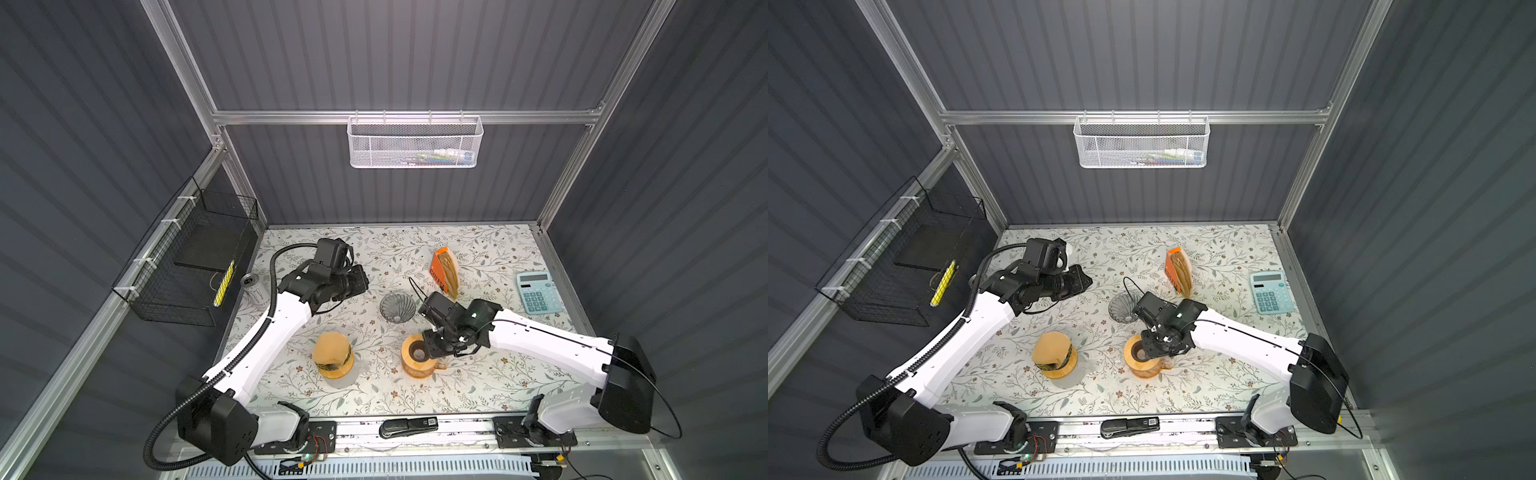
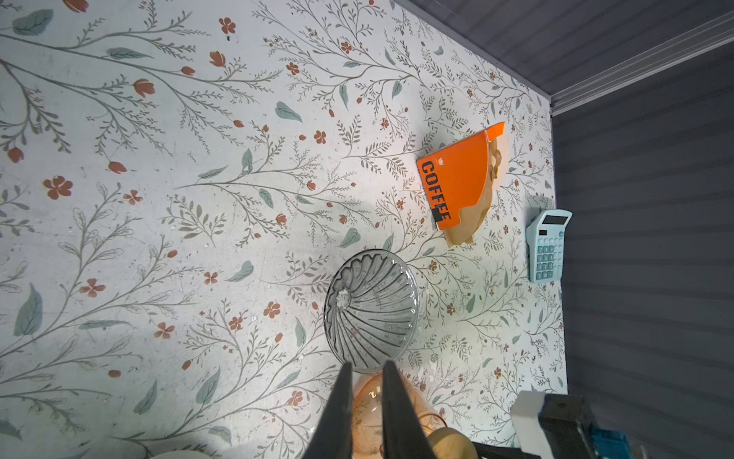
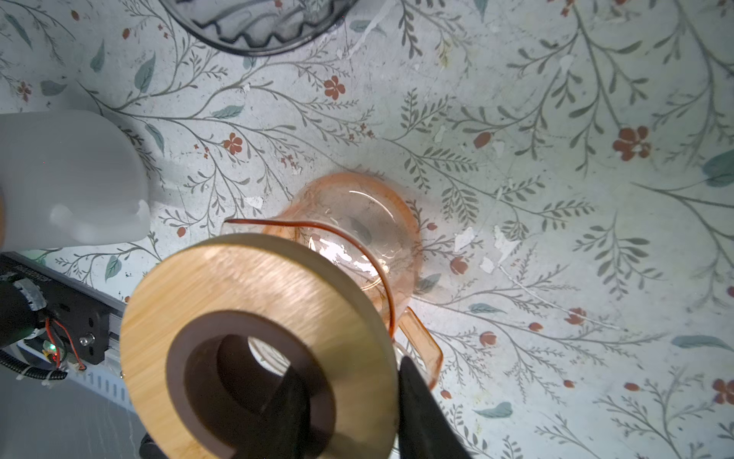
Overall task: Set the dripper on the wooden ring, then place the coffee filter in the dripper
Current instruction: 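Carry the ring onto the jug with the right gripper while the left moves forward, then hold the ring on the jug, then open the right gripper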
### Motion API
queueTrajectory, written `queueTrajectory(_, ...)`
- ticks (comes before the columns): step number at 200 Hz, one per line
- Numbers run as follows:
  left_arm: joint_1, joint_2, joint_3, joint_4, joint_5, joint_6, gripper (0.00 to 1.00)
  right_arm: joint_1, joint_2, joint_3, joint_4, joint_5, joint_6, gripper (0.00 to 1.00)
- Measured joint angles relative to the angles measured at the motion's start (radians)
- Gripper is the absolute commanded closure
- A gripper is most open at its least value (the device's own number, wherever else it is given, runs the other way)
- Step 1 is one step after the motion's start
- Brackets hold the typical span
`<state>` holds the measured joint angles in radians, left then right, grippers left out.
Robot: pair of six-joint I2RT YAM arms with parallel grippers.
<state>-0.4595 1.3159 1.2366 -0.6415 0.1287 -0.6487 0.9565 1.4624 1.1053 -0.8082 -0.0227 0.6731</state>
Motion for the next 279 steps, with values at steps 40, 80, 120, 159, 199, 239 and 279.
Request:
queueTrajectory(40,0.0,0.005,-0.002,0.021,0.003,-0.008,0.83,-0.006,0.028,0.004,0.006,-0.009,-0.002,0.75)
queueTrajectory(80,0.0,0.024,-0.002,0.037,0.003,-0.011,0.83,-0.024,0.039,0.008,0.008,-0.017,-0.004,0.75)
queueTrajectory(120,0.0,0.031,-0.002,0.037,0.002,-0.011,0.84,-0.033,0.042,0.011,0.006,-0.019,-0.008,0.75)
queueTrajectory(159,0.0,0.038,-0.002,0.037,0.002,-0.01,0.83,-0.034,0.052,0.015,0.007,-0.018,-0.014,0.72)
queueTrajectory(199,0.0,0.038,-0.002,0.037,0.002,-0.01,0.83,-0.034,0.052,0.015,0.002,0.008,-0.027,0.71)
queueTrajectory(239,0.0,0.038,-0.002,0.037,0.002,-0.01,0.83,-0.034,0.052,0.015,-0.008,0.024,-0.03,0.65)
queueTrajectory(279,0.0,0.037,-0.002,0.037,0.002,-0.01,0.83,-0.035,0.052,0.015,-0.008,0.026,-0.03,0.6)
